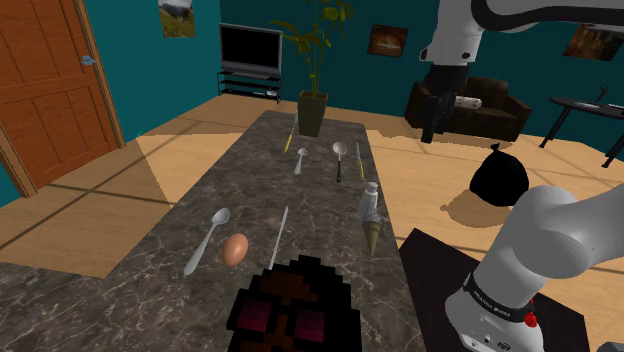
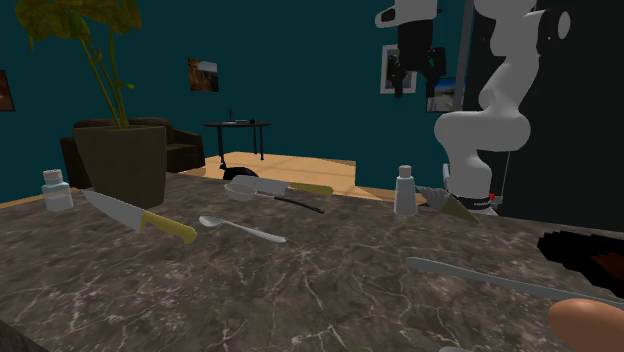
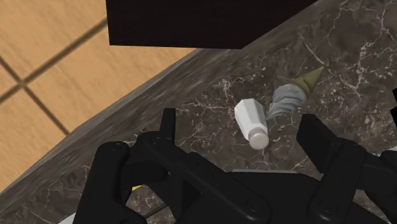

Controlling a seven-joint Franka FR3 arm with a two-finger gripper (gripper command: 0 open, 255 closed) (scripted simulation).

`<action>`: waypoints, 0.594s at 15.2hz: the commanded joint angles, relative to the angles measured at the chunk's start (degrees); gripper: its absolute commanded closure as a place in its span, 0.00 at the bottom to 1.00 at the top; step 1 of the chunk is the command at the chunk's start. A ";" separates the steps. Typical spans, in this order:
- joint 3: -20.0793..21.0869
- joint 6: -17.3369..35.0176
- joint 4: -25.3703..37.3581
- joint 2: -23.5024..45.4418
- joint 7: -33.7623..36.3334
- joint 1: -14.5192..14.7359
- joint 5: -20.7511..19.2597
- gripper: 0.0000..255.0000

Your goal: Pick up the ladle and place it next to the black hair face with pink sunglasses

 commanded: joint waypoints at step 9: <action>2.90 14.39 1.19 14.48 12.56 -3.47 1.20 0.00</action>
